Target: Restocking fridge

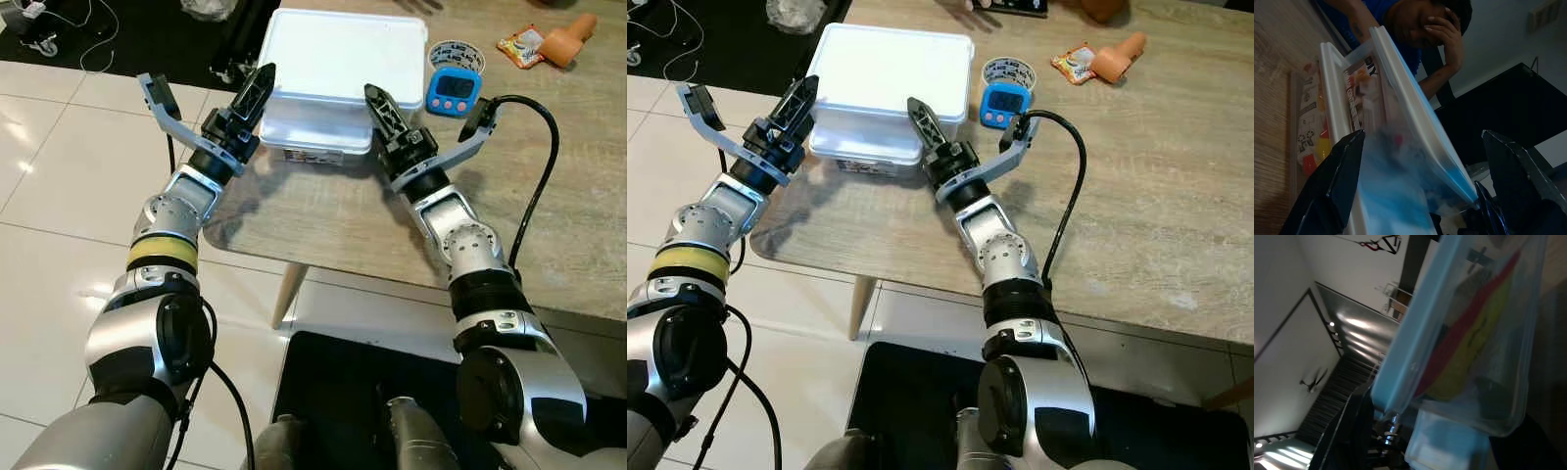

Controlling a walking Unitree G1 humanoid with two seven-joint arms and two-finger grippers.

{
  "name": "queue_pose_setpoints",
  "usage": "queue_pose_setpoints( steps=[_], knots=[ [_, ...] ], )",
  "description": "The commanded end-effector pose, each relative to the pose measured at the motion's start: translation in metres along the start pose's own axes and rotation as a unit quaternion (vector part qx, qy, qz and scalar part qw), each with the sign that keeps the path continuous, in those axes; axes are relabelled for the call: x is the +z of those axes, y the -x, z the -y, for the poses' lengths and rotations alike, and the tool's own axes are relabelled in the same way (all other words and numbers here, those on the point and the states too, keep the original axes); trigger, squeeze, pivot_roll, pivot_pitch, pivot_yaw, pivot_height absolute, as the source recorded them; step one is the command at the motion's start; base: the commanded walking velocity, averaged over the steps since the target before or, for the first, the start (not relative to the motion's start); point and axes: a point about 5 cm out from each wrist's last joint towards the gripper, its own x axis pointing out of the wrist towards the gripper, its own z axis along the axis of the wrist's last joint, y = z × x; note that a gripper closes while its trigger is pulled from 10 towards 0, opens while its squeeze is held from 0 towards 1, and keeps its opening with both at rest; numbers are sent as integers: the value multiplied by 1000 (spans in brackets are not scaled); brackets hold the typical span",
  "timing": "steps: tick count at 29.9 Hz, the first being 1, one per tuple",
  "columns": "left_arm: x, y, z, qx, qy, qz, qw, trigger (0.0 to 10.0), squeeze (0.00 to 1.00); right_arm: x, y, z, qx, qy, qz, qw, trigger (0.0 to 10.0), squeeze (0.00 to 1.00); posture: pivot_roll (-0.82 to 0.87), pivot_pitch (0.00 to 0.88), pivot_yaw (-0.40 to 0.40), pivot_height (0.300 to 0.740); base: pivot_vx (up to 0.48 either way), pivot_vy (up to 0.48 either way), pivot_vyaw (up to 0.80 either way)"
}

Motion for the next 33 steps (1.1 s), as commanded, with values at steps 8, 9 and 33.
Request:
queue_pose_setpoints(
  steps=[8,9,33],
  knots=[
    [-8,11,-5,2,9,-8,1000,10000,0,0,6,2,-1,-12,10,1000,0,0,-78,357,-15,740,0,0,0],
    [-8,11,-5,2,9,-8,1000,10000,0,0,6,2,-1,-12,10,1000,0,0,-78,357,-15,740,0,0,0],
    [16,45,8,-27,-20,29,999,10000,0,20,25,-26,143,-46,33,988,0,0,-26,272,-5,740,0,0,0]
  ],
)
